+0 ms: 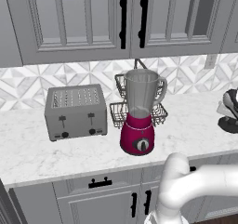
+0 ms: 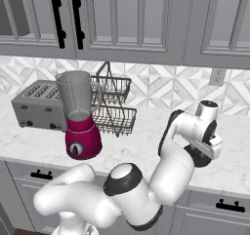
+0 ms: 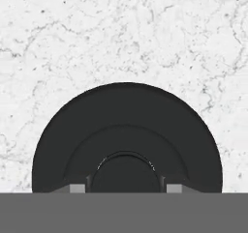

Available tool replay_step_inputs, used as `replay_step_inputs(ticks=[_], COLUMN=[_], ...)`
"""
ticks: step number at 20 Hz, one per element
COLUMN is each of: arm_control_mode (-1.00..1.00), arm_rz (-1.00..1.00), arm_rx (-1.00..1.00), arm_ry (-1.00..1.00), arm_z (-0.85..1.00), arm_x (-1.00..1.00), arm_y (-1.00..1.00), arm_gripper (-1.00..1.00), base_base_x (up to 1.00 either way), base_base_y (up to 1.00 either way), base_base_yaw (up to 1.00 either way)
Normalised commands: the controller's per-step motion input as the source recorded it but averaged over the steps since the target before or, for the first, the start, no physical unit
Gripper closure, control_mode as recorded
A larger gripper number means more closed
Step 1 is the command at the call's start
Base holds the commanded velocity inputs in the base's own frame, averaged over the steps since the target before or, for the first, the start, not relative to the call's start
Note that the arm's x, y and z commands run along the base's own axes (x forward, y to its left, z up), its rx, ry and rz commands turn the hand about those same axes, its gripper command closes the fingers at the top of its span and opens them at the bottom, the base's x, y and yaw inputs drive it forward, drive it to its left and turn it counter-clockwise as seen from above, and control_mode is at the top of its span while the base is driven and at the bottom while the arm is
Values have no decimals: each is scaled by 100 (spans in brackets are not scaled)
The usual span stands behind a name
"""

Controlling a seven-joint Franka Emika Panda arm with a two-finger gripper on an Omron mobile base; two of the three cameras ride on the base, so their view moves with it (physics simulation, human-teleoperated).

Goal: Close the lid blender by securely placing the lid on top.

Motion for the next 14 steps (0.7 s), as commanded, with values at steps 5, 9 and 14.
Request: replay_step_inputs(ticks=[5, 9, 14], arm_control_mode=[-100, -100, -100], arm_rz=[0, 0, 1], arm_rx=[-2, -1, -6], arm_ry=[-10, -24, -28], arm_z=[99, 100, 100], arm_x=[0, -22, -13], arm_y=[31, 66, 93], arm_gripper=[100, 100, 100], base_base_x=[0, 0, 0], base_base_y=[0, 0, 0], base_base_yaw=[0, 0, 0])
